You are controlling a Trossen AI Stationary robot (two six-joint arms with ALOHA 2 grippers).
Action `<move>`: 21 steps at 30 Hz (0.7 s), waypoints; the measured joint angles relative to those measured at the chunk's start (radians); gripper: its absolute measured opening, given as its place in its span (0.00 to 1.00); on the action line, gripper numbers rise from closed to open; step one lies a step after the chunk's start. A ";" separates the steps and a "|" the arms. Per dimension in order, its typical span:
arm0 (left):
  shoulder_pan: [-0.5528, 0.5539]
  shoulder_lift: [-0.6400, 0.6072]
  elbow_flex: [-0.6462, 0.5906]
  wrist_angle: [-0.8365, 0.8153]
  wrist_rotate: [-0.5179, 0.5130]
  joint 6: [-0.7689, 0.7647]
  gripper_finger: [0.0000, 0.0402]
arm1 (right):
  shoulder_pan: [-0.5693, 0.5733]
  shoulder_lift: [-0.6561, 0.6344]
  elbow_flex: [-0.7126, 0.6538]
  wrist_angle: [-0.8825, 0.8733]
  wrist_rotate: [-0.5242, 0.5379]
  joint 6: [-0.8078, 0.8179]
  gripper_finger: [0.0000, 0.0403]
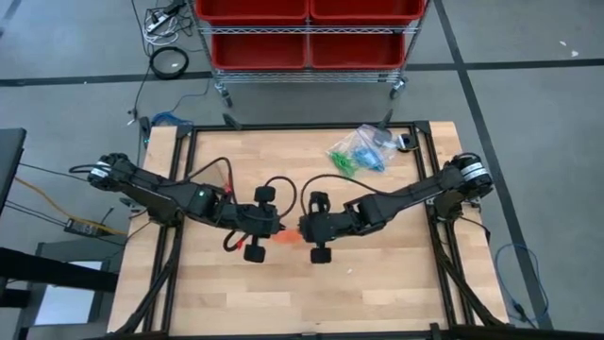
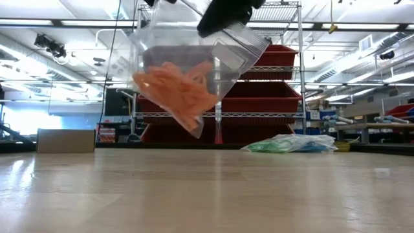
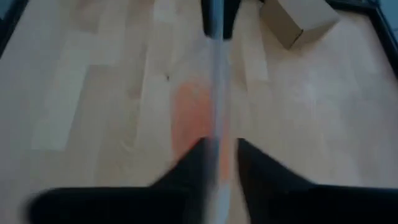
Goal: Sort rubber bands
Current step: Close the transparent zip bag
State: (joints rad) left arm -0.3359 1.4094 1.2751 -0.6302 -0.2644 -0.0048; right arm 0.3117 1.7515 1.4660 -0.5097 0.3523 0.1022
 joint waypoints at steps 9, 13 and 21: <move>0.001 0.000 -0.003 -0.025 -0.177 0.000 0.13 | -0.055 -0.025 0.001 -0.089 0.086 0.021 0.00; 0.000 0.000 -0.003 -0.019 -0.360 0.003 0.30 | -0.160 -0.024 0.000 -0.198 0.021 0.120 0.00; 0.007 -0.003 -0.003 -0.011 -0.501 -0.034 0.52 | -0.388 -0.025 0.000 -0.229 -0.142 0.131 0.00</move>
State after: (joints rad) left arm -0.3286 1.4067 1.2720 -0.6412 -0.7651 -0.0390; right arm -0.0766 1.7261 1.4662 -0.7382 0.2099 0.2336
